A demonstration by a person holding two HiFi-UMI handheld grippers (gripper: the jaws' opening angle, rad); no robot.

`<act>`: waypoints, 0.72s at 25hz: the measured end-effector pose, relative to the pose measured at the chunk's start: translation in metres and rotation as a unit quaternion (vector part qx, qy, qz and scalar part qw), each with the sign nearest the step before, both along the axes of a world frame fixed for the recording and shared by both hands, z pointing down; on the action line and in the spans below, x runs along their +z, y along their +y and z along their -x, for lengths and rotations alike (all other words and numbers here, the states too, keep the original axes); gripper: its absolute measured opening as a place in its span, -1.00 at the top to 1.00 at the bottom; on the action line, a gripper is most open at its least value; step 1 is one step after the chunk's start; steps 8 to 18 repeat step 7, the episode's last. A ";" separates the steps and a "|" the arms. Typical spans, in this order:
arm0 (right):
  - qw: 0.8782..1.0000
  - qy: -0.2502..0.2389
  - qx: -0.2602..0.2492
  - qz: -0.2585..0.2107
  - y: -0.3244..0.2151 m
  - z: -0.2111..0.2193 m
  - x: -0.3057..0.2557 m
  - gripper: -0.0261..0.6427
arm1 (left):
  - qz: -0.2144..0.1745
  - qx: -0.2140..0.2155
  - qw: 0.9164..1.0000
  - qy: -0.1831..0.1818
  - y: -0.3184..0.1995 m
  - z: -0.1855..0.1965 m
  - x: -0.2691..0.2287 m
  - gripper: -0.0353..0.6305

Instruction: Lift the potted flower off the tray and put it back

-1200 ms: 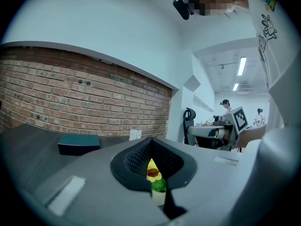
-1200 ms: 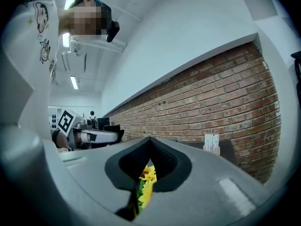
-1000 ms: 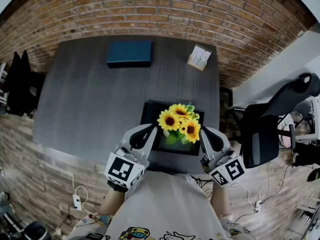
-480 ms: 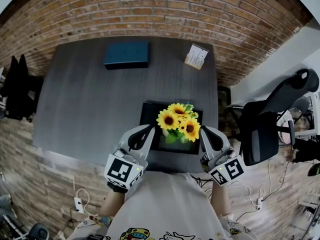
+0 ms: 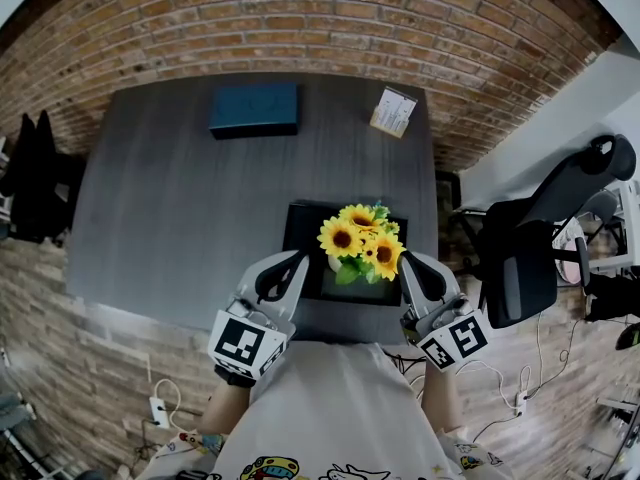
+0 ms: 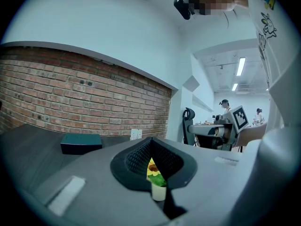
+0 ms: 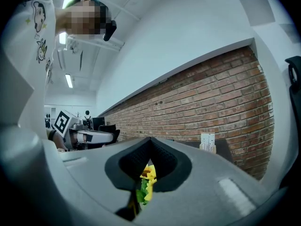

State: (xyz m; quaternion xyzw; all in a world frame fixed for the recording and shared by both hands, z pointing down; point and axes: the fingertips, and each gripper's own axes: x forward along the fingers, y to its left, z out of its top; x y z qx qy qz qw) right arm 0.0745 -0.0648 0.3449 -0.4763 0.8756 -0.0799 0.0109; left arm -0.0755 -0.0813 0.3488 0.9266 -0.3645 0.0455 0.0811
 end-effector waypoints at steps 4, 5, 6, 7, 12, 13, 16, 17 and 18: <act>1.000 0.003 0.003 -0.001 0.001 0.005 -0.001 0.92 | 0.002 0.000 1.000 0.001 0.001 0.007 0.002 0.88; 1.000 0.003 0.003 -0.002 0.002 0.006 -0.001 0.92 | 0.002 0.000 1.000 0.002 0.001 0.008 0.002 0.88; 1.000 0.003 0.004 -0.002 0.002 0.008 -0.001 0.92 | 0.002 0.001 1.000 0.003 0.002 0.010 0.002 0.88; 1.000 0.004 0.004 -0.002 0.003 0.009 -0.001 0.92 | 0.002 0.001 1.000 0.004 0.002 0.011 0.001 0.88; 1.000 0.004 0.004 -0.002 0.003 0.009 -0.001 0.92 | 0.002 0.001 1.000 0.004 0.002 0.011 0.001 0.88; 1.000 0.004 0.004 -0.002 0.003 0.009 -0.001 0.92 | 0.002 0.001 1.000 0.004 0.002 0.011 0.001 0.88; 1.000 0.004 0.004 -0.002 0.003 0.009 -0.001 0.92 | 0.002 0.001 1.000 0.004 0.002 0.011 0.001 0.88; 1.000 0.004 0.004 -0.002 0.003 0.009 -0.001 0.92 | 0.002 0.001 1.000 0.004 0.002 0.011 0.001 0.88; 1.000 0.004 0.004 -0.002 0.003 0.009 -0.001 0.92 | 0.002 0.001 1.000 0.004 0.002 0.011 0.001 0.88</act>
